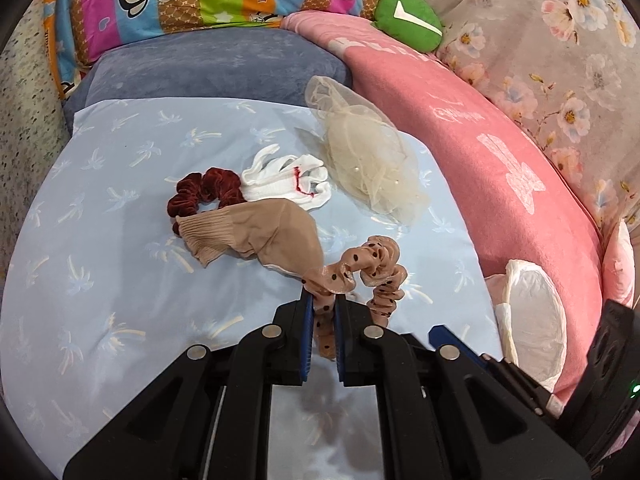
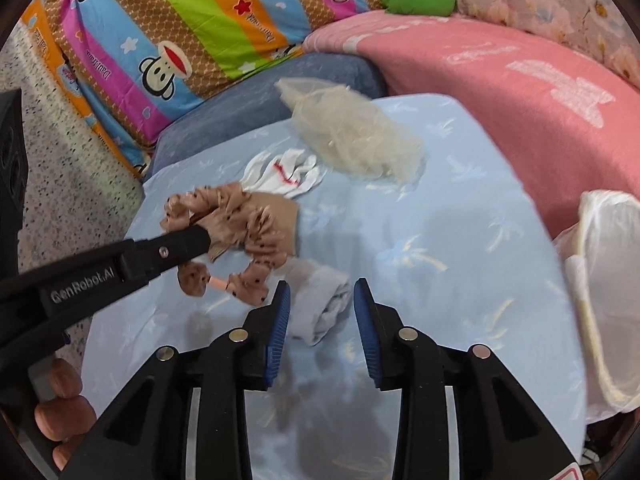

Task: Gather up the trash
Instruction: 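Grasp the polka-dot scrunchie with the left tool while the right tool grasps the grey knit sock, then carry the scrunchie and grey sock over the bin with both tools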

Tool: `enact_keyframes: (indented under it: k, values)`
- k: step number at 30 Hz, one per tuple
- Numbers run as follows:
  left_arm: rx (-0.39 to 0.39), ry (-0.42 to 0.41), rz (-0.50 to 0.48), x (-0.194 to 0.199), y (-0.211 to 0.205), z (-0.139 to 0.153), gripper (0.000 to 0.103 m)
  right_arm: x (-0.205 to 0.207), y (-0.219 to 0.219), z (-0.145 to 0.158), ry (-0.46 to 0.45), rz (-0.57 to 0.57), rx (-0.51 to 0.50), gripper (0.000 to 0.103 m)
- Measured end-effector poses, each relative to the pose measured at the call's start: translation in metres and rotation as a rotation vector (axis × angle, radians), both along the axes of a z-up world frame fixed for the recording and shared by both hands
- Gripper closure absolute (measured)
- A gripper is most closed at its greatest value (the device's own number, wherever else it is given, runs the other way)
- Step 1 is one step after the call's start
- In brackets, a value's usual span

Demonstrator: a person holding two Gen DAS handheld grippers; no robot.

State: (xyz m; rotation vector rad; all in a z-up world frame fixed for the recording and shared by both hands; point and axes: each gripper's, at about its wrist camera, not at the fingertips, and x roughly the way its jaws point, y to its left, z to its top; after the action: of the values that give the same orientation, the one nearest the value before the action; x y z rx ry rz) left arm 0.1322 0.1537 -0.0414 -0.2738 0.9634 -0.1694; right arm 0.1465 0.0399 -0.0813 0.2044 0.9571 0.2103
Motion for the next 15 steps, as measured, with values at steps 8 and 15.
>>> enact_keyframes:
  k: [8,15]
  values:
    - [0.004,0.033,0.032,0.005,0.019,-0.013,0.094,0.011,0.023,-0.040,0.087,0.019,0.000,0.066]
    - [0.000,0.038,0.031,0.008,0.023,-0.016,0.094,0.012,0.020,-0.040,0.089,0.024,-0.003,0.097]
